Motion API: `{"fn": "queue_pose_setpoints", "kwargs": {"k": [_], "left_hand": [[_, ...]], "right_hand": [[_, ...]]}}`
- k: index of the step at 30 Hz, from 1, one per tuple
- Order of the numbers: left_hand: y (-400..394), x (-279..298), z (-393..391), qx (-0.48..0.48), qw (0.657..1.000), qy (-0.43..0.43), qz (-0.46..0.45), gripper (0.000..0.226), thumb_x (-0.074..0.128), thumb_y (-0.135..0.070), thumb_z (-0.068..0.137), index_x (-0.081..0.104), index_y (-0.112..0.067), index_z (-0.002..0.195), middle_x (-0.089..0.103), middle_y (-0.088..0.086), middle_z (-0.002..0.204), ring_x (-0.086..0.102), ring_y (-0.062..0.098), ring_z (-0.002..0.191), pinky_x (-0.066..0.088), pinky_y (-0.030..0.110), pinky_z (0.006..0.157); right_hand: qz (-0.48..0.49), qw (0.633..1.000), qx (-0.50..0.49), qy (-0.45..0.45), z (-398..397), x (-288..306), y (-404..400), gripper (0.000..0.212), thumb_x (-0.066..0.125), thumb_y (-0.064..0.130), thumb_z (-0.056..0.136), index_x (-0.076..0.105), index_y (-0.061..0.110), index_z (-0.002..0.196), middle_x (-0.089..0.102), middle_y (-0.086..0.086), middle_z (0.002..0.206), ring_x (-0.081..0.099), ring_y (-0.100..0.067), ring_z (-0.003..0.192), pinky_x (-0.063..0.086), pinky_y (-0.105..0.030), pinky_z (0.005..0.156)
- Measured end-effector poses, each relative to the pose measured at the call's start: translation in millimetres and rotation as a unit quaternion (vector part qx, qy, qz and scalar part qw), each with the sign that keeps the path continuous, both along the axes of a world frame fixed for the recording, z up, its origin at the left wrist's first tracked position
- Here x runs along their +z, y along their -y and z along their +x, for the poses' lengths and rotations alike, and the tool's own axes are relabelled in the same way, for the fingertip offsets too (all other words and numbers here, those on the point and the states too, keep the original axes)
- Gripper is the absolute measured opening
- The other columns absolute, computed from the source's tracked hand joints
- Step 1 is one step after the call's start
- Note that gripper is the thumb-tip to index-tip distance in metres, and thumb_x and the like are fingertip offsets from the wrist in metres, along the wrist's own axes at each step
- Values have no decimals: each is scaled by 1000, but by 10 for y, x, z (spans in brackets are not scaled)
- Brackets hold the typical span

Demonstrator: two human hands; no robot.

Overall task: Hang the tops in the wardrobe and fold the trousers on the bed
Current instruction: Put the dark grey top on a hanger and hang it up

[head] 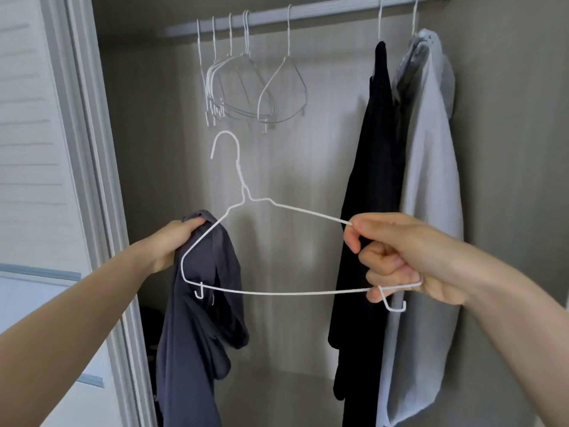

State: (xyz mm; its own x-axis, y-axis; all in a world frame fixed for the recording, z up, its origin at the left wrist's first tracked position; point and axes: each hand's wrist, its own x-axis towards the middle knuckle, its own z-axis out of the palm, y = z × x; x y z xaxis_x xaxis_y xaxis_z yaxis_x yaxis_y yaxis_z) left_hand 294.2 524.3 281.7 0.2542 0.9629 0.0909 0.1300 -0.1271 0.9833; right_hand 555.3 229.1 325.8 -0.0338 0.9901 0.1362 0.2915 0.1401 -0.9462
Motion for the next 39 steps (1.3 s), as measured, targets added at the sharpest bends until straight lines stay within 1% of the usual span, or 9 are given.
{"fn": "queue_pose_setpoints", "kwargs": {"k": [9, 18, 24, 28, 31, 34, 35, 37, 39], "left_hand": [[59, 71, -262, -55, 998, -9, 22, 37, 62, -41, 93, 68, -9, 111, 75, 10, 105, 73, 23, 94, 53, 34, 76], [190, 136, -233, -59, 997, -23, 38, 38, 61, -44, 92, 70, -9, 106, 76, 9, 101, 73, 21, 90, 55, 27, 69], [337, 163, 3, -126, 991, 42, 30, 27, 55, -27, 97, 74, -11, 85, 74, 14, 95, 73, 23, 83, 58, 30, 70], [472, 244, -31, -160, 984, 81, -3, 20, 51, -14, 90, 68, -7, 80, 69, 15, 85, 69, 24, 73, 58, 30, 67], [577, 331, -180, -244, 969, 33, -20, 24, 59, -13, 74, 67, -3, 95, 68, 19, 96, 66, 30, 85, 57, 34, 77], [614, 434, -310, -257, 963, -65, 55, 36, 61, -19, 82, 66, 1, 112, 68, 22, 110, 66, 31, 96, 54, 39, 87], [643, 465, -330, -215, 956, -159, 122, 31, 67, -28, 86, 70, -2, 101, 71, 18, 103, 67, 26, 90, 53, 37, 84], [667, 497, -349, -122, 892, -350, 261, 49, 61, -56, 85, 64, -11, 66, 64, 1, 68, 59, 14, 64, 46, 28, 66], [712, 482, -310, -132, 866, -340, 343, 45, 51, -58, 82, 55, -22, 56, 45, -12, 53, 42, 5, 51, 35, 19, 56]], "right_hand": [[7, 1000, 17, -18, 176, 56, -30, 34, 41, 35, 99, 52, 13, 75, 16, 3, 49, 11, -10, 39, 34, -32, 56], [-12, 997, 62, -38, 154, -20, -238, 34, 43, 36, 97, 50, 14, 72, 15, 4, 49, 11, -7, 38, 40, -28, 51], [-8, 996, 85, -6, -88, -382, -541, 36, 34, 30, 104, 47, 16, 73, 17, 1, 50, 14, -8, 38, 41, -24, 52], [57, 996, 69, -21, -148, -778, -714, 35, 35, 28, 104, 48, 15, 74, 20, 2, 51, 17, -13, 43, 45, -32, 58], [89, 988, 88, -86, -62, -986, -730, 35, 41, 34, 101, 49, 13, 75, 18, 2, 51, 17, -14, 44, 45, -35, 60], [102, 978, 81, -160, 20, -1077, -728, 36, 46, 38, 98, 49, 12, 73, 16, 1, 51, 16, -12, 42, 47, -38, 62], [109, 974, 72, -183, 25, -1092, -720, 37, 45, 37, 99, 49, 12, 72, 16, 2, 51, 16, -12, 41, 48, -38, 62], [116, 967, 66, -219, 0, -1108, -709, 39, 43, 37, 100, 48, 13, 70, 17, 3, 49, 17, -11, 40, 49, -38, 61], [109, 964, 85, -228, -55, -1093, -708, 39, 44, 40, 99, 46, 14, 69, 19, 3, 47, 19, -12, 40, 51, -40, 63]]}}
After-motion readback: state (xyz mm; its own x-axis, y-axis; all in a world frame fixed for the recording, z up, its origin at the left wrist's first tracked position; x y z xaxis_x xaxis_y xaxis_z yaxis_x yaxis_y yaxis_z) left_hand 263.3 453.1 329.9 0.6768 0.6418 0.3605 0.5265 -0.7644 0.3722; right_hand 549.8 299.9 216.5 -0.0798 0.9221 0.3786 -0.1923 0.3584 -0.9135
